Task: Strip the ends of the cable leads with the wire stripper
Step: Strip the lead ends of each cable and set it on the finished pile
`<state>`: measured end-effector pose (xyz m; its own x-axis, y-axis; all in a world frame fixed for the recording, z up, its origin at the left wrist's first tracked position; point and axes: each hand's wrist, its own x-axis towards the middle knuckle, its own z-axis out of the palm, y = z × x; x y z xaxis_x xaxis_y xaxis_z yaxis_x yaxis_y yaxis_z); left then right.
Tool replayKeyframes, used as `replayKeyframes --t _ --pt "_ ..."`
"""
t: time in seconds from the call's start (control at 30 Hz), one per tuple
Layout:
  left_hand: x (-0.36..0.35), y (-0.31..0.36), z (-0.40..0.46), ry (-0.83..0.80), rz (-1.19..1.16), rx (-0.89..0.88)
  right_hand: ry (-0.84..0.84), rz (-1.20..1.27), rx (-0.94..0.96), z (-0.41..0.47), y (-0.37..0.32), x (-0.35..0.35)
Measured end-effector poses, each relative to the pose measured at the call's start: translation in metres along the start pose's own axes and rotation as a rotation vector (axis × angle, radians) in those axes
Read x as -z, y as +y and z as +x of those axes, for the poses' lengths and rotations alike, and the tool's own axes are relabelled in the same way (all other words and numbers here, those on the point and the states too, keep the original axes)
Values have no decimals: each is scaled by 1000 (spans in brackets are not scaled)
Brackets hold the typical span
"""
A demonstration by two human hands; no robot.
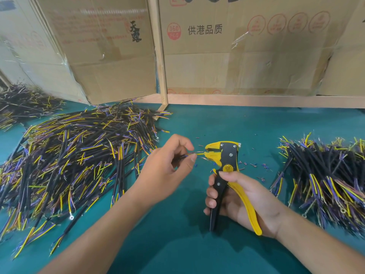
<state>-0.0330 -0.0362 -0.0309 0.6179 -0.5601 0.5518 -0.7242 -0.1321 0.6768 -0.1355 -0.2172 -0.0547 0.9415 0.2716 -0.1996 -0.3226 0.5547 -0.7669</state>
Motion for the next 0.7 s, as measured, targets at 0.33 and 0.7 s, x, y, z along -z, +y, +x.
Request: replayKeyframes --t 0.33,0.7 --pt "-2 -4 0 -120 -80 29 14 7 -2 0 -1 -3" --pt "1 -5 4 -53 -139 48 20 15 109 -6 -1 -1"
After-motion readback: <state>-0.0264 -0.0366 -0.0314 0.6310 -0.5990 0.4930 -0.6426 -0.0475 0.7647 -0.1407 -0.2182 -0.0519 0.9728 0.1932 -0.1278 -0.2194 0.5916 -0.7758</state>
